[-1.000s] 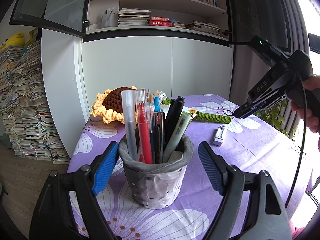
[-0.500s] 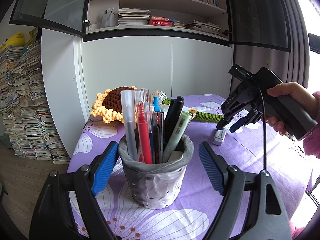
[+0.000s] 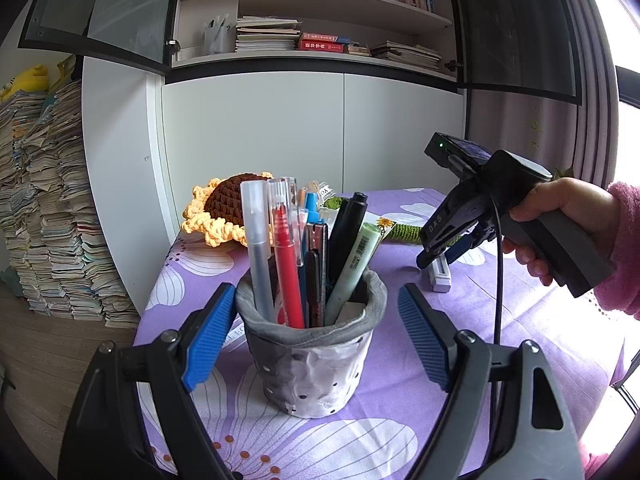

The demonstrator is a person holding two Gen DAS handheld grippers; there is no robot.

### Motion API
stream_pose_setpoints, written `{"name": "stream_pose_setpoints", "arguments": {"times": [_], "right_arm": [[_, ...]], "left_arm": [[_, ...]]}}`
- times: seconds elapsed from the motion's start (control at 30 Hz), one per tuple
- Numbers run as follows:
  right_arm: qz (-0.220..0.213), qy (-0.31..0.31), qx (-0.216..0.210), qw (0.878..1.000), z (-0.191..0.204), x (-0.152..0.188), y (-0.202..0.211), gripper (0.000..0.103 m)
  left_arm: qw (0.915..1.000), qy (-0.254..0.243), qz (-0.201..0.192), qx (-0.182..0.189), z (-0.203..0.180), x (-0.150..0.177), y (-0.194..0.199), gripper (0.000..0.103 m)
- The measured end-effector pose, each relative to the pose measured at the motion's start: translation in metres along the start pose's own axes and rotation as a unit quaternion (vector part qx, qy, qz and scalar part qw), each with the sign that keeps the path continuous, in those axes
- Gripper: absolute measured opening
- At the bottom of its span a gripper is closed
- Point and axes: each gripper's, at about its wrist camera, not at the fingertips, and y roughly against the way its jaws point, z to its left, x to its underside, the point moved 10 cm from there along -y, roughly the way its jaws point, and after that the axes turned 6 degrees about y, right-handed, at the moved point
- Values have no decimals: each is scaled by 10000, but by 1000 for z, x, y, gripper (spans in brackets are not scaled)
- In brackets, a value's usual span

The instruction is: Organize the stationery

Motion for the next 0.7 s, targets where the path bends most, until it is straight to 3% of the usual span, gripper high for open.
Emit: {"name": "stream_pose_setpoints", "arguments": {"times": [0.13, 0.53, 0.7], "right_arm": [[-101, 709, 225, 9972, 19, 10, 1, 27], [-86, 1878, -99, 9821, 53, 110, 50, 27], [-187, 2238, 134, 9744, 62, 135, 64, 27]], "left_arm": [[10000, 5, 4, -2, 0, 0, 0, 82], [10000, 25, 10, -5, 0, -1, 0, 82], [10000, 26, 13, -4, 1, -1, 0, 82]]}}
